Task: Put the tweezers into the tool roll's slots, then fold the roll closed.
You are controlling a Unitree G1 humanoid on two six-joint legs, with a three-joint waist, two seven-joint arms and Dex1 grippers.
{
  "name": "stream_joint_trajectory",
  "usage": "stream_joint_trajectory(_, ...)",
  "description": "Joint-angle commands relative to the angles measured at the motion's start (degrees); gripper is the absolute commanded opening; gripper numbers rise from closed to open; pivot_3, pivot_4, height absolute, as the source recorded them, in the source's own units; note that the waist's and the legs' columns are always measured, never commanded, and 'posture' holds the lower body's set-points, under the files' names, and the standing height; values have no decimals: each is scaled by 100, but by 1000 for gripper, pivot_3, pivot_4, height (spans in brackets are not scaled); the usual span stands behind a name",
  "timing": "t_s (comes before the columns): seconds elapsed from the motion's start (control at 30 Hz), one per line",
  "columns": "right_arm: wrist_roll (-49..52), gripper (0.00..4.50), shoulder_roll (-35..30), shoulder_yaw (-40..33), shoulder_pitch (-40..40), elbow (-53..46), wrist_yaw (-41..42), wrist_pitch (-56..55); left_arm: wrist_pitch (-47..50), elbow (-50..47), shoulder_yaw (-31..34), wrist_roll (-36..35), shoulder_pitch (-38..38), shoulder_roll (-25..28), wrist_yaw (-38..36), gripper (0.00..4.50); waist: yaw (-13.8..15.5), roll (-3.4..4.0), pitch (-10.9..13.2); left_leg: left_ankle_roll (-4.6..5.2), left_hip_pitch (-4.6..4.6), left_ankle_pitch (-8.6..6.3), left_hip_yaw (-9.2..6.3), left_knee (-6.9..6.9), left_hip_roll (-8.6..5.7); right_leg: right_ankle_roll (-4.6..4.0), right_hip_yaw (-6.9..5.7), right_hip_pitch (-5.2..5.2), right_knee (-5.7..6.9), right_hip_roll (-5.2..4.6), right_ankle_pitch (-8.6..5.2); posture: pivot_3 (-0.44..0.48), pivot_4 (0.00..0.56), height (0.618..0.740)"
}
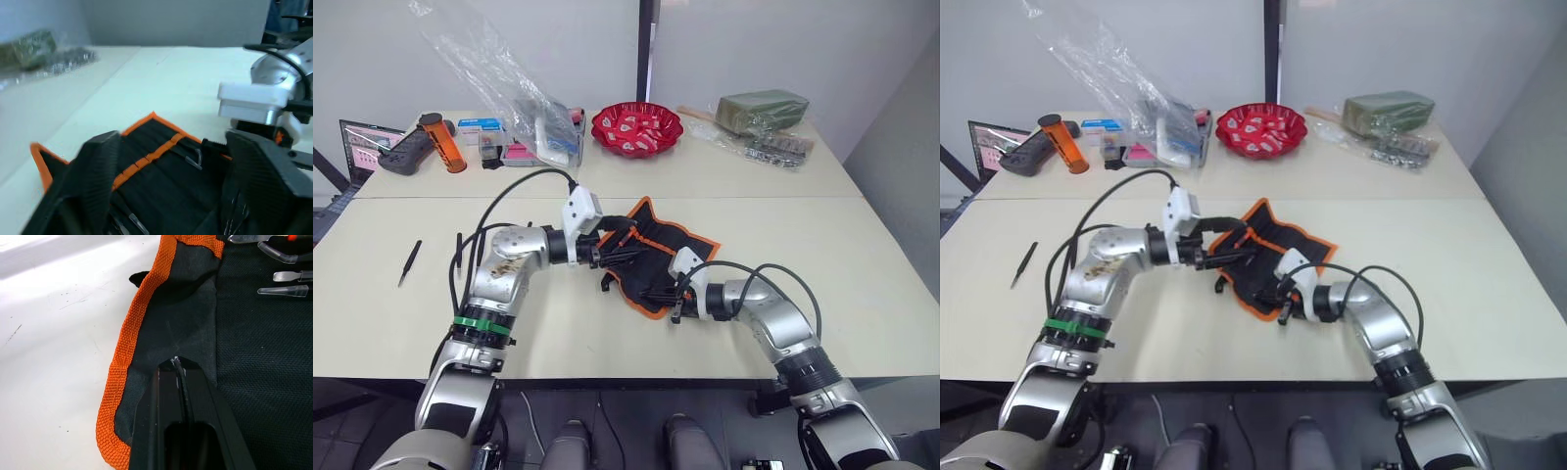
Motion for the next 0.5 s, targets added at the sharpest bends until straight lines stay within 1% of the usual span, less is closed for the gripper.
stream_joint_trajectory(0.03, -189, 0, -65, 85, 183, 83, -113, 129, 376, -55, -168, 291, -39, -322, 758, 1889, 17, -1, -1, 0, 0, 0, 0, 0, 0, 0, 0, 0, -3, 0, 0, 0, 150, 740)
stream_joint_trajectory(0.13, -186, 0, -58, 78, 216, 41, -166, 159, 643, -168, -345, 438, 81, -442, 953, 890, 11, -1, -1, 0, -1, 0, 0, 0, 0, 0, 0, 1, -11, 0, 0, 0, 150, 740)
stream_joint_trajectory(0.2, -169, 0, -50, 73, 227, 4, -208, 230, 617, -184, -564, 663, 304, -356, 979, 240, 3, 1, -3, 0, 0, 0, 0, -1, 0, 0, 0, 1, -10, 0, 0, 0, 150, 740)
stream_joint_trajectory(0.23, -163, 0, -46, 73, 226, -5, -222, 251, 629, -188, -607, 700, 379, -340, 986, 47, -1, 4, -4, 0, 1, 0, 1, -3, 1, 0, 0, 1, -10, 0, 0, 0, 150, 740)
stream_joint_trajectory(0.33, -154, 0, -47, 73, 226, -35, -243, 290, 469, -15, -712, 927, 611, -315, 1151, 47, 3, 3, -4, 0, 1, 0, 1, -5, 1, -1, 1, 0, -10, 0, 0, 0, 150, 740)
stream_joint_trajectory(0.5, -161, 0, -66, 57, 224, -45, -253, 304, 355, 333, -358, 824, 821, -459, 1599, 47, 32, 0, -16, 0, 0, 0, 4, -4, 1, 0, 1, 4, -23, -1, 0, 0, 150, 740)
